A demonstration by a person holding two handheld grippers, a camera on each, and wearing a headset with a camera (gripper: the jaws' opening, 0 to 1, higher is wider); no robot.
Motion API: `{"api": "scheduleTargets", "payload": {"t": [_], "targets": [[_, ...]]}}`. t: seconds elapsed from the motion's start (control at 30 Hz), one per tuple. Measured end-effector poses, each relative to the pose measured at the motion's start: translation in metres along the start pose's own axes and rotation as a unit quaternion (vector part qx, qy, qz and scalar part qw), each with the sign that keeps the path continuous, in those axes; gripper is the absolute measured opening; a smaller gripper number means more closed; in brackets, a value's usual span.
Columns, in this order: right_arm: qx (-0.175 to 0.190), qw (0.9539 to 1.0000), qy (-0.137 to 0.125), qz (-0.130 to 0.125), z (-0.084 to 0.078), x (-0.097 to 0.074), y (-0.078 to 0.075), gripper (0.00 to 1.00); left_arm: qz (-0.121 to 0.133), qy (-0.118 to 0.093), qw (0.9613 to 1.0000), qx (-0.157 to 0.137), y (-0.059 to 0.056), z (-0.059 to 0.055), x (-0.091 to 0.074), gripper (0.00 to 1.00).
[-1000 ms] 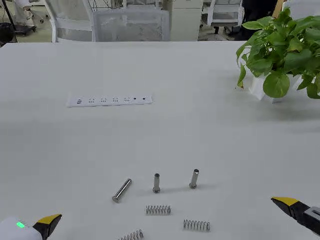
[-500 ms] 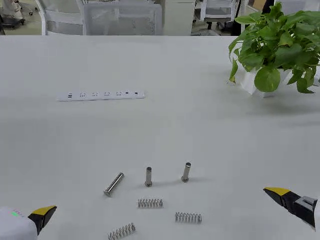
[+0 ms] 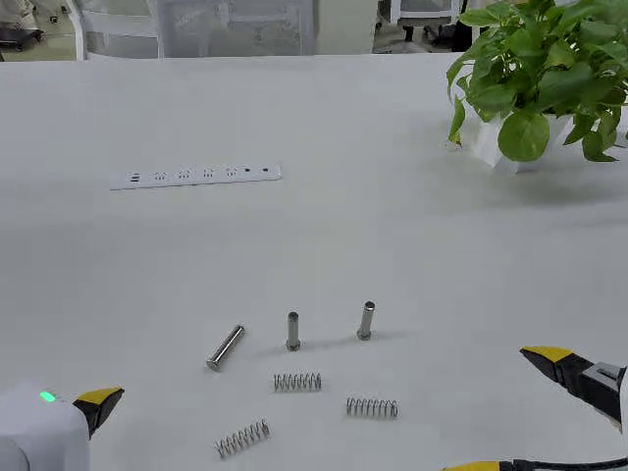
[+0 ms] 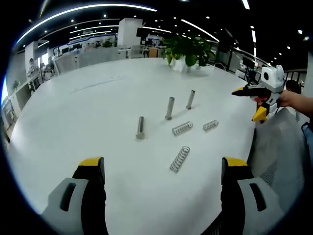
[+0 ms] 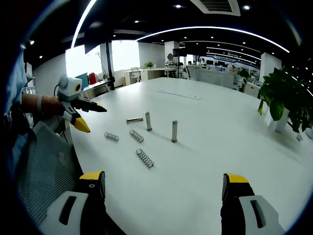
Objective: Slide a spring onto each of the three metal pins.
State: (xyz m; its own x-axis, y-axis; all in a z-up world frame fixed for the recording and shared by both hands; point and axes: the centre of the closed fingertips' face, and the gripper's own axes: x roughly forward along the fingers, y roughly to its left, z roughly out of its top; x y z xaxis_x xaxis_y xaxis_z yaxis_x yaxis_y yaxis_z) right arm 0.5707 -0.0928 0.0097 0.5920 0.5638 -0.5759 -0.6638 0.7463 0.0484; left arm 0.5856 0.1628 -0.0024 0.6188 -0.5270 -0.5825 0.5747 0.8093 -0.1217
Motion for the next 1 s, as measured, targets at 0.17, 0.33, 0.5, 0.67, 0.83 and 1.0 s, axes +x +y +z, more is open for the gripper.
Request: {"api": "scheduleTargets", "payload": {"t": [0.17,0.33,0.5,0.67,0.83,1.0], "targets": [[-0.003,1.0000,0.002,0.007,-0.002,0.003,0.003,0.99,0.001,0.008,0.9999,0.007,0.003,0.002,0.001,0.98],[-0.002,0.9999,0.002,0.012,-0.002,0.004,0.006,0.99,0.000,0.019,0.9997,0.018,0.007,0.006,0.003,0.95],[0.000,0.9999,-0.005,0.013,0.003,0.003,0.007,0.99,0.001,0.033,0.9990,0.032,0.010,0.011,0.006,0.93],[-0.003,0.9999,-0.002,0.013,0.002,0.003,0.006,0.99,0.002,0.040,0.9987,0.032,0.020,0.019,0.012,0.87],[-0.002,0.9999,-0.003,0.014,0.001,0.003,0.007,0.99,0.002,0.042,0.9989,0.023,0.027,0.030,0.018,0.82],[0.001,0.9999,0.001,0.014,-0.003,0.003,0.008,0.99,0.007,0.049,0.9985,0.024,0.037,0.038,0.027,0.76]]}}
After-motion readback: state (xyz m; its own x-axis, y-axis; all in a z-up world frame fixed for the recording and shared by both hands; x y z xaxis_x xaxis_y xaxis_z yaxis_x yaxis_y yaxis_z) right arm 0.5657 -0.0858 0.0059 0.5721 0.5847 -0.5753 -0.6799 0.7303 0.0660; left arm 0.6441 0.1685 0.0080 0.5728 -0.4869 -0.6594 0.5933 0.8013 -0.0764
